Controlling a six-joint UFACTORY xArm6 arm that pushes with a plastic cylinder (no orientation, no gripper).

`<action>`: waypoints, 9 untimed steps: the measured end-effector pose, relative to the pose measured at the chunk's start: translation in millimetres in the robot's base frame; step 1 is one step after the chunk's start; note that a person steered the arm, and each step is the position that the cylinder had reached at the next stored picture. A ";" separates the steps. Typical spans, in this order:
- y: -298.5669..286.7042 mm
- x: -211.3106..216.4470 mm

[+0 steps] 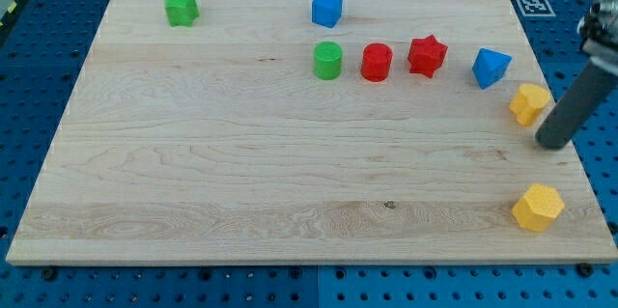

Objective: Move the heart and triangle towards the top side of the board

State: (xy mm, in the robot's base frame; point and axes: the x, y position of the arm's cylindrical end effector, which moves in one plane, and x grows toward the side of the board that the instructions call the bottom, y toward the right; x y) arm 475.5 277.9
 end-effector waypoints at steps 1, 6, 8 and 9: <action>2.3 -51.1; -30.7 -117.5; -15.8 -97.1; -10.6 -54.0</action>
